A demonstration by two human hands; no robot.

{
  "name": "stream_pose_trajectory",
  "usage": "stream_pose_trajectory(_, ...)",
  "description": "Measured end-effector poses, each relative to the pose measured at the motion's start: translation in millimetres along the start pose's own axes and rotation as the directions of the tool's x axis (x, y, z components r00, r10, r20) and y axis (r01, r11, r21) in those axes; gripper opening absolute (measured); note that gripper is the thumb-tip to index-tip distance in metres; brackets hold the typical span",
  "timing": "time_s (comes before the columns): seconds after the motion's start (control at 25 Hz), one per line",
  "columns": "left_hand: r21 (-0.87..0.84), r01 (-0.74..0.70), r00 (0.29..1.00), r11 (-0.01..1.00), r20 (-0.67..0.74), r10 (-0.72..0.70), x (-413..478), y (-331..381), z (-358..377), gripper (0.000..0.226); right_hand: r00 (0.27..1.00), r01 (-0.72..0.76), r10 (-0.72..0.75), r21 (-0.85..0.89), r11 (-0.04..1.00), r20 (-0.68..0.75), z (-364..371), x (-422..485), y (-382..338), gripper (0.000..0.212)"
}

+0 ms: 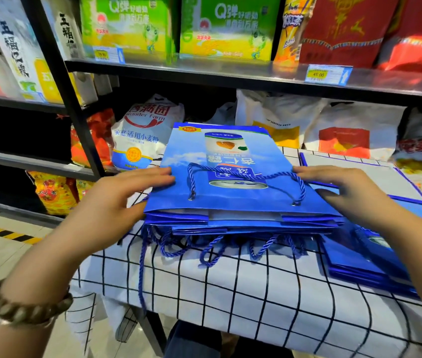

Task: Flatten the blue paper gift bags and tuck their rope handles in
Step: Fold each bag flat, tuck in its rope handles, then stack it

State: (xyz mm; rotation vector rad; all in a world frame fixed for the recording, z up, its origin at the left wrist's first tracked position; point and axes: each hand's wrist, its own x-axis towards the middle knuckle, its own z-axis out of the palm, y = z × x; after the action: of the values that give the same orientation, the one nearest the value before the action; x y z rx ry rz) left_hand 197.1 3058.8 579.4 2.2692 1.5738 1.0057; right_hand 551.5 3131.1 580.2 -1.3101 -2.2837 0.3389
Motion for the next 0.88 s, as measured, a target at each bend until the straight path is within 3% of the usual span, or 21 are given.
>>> stream_pose_trajectory(0.16,-0.06,0.02,0.998,0.998,-0.051,-0.023,10.8,6.1,1.1,0.063,0.999,-0.026,0.027,0.052,0.998,-0.023,-8.3,-4.4,-3.7,0.045)
stream_pose_trajectory(0.28,-0.09,-0.003,0.972,0.996,-0.235,-0.019,29.6,23.3,-4.3,0.033,0.992,-0.109,0.118,0.18,0.978,-0.038,-10.3,-5.9,-9.7,0.024)
stream_pose_trajectory(0.4,-0.347,-0.069,0.938,0.935,-0.343,-0.058,55.9,41.8,-6.3,0.011,0.949,-0.067,0.184,0.407,0.911,-0.255,-12.2,8.5,-16.4,0.014)
stream_pose_trajectory(0.44,-0.422,-0.095,0.925,0.902,-0.373,-0.077,64.7,48.3,-6.7,0.015,0.915,-0.014,0.213,0.502,0.865,-0.342,-14.4,15.1,-19.9,0.006)
stream_pose_trajectory(0.48,-0.493,-0.11,0.923,0.863,-0.373,-0.096,72.8,54.4,-6.9,0.02,0.871,0.03,0.251,0.556,0.831,-0.422,-16.6,20.4,-20.5,0.014)
stream_pose_trajectory(0.56,-0.589,-0.097,0.963,0.802,-0.258,-0.073,86.3,60.6,-4.1,0.009,0.773,0.127,0.325,0.635,0.762,-0.545,-24.2,28.5,-18.9,0.021)
stream_pose_trajectory(0.6,-0.583,-0.051,0.986,0.811,-0.16,-0.052,91.3,59.3,0.2,0.004,0.721,0.175,0.376,0.678,0.714,-0.582,-29.6,29.8,-16.7,0.026)
stream_pose_trajectory(0.68,-0.495,0.009,0.998,0.869,-0.046,-0.036,96.8,56.3,11.2,0.014,0.666,0.272,0.425,0.73,0.627,-0.613,-43.7,27.1,-12.7,0.041)
stream_pose_trajectory(0.76,-0.439,0.006,0.989,0.898,-0.129,-0.07,104.9,65.5,17.6,0.014,0.672,0.347,0.378,0.722,0.599,-0.636,-50.7,19.3,-6.0,0.036)
stream_pose_trajectory(0.88,-0.367,-0.12,0.963,0.922,-0.268,0.018,125.4,101.5,18.3,0.014,0.692,0.262,0.342,0.662,0.702,-0.636,-54.3,6.0,3.8,0.014)
